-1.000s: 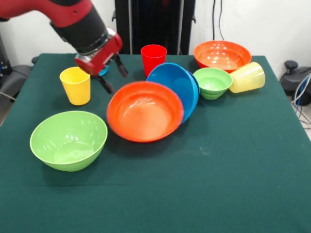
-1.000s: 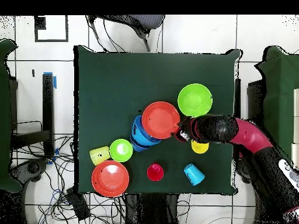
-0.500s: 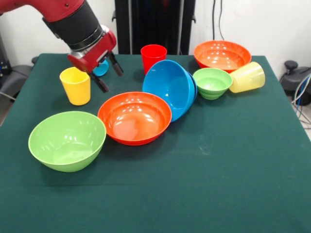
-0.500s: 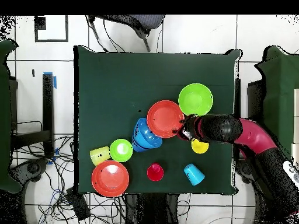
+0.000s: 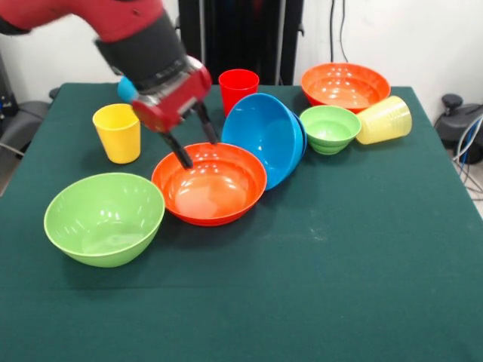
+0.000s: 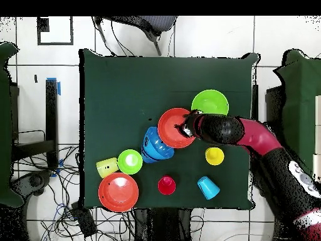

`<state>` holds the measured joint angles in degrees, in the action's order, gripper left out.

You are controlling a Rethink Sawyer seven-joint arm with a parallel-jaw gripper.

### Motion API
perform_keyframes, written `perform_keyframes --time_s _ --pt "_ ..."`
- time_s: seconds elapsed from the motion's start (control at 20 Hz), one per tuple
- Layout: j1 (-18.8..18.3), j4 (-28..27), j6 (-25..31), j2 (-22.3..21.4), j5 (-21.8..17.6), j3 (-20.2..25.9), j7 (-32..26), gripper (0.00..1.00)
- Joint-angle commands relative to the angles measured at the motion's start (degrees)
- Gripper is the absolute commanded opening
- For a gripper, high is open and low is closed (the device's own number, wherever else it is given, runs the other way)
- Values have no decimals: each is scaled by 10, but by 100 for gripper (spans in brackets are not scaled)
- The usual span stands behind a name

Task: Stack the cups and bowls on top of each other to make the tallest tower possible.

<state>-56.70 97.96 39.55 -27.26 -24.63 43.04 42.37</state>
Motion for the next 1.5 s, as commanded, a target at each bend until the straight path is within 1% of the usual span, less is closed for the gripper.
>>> perform_keyframes --time_s 0.05,0.2,0.3,0.45,0.6,0.65,0.8,1.1,1.3,1.4,1.5 --pt "122 -58 -6 37 -41 -123 176 100" --pt "130 -58 -17 48 -26 -127 161 100" --pt "111 -34 -33 56 -1 -100 143 100" --pt "89 -9 -49 74 17 -74 131 100" --pt "77 3 -32 84 32 -53 112 100" --pt "72 6 -10 80 42 -40 98 100" --pt "58 20 0 72 44 -25 81 100" --pt "69 21 0 75 39 -26 86 100" --pt "78 19 31 81 38 -34 78 100" --pt "74 25 41 88 46 -27 73 100" --pt "65 34 40 97 60 -12 74 100"
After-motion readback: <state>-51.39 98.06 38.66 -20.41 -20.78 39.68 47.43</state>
